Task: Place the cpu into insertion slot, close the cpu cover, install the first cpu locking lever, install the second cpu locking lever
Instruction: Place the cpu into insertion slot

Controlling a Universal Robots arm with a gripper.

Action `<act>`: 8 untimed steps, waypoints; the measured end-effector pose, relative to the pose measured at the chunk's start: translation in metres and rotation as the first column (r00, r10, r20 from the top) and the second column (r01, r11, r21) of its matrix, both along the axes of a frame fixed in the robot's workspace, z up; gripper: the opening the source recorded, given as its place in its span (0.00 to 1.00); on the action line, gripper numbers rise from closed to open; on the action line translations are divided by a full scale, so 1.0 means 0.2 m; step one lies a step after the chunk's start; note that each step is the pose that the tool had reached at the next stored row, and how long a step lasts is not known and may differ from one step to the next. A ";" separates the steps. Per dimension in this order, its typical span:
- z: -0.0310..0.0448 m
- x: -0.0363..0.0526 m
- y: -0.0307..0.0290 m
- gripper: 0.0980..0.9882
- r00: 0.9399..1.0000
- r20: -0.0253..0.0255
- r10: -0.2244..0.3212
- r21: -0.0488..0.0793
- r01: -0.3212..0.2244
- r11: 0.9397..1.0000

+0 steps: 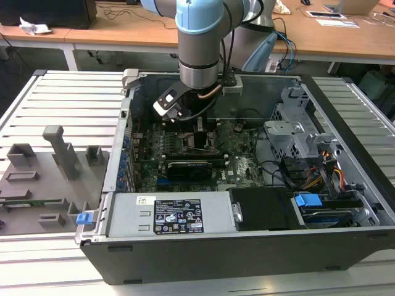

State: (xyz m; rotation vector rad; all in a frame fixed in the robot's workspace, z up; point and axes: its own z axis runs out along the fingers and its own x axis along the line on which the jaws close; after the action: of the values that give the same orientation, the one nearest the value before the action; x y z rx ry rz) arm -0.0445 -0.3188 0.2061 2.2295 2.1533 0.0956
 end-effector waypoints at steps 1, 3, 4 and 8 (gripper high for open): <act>0.012 0.000 0.000 0.57 1.000 0.000 0.000 0.000 0.000 1.000; 0.023 0.000 0.000 0.57 1.000 -0.001 0.000 0.000 0.000 1.000; 0.026 0.000 0.000 0.55 1.000 -0.002 0.000 0.000 0.000 1.000; 0.048 0.001 0.000 0.27 1.000 -0.008 0.000 0.000 0.000 1.000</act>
State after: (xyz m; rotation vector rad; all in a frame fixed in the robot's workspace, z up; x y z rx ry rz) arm -0.0443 -0.3188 0.2158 2.2339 2.1574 0.0865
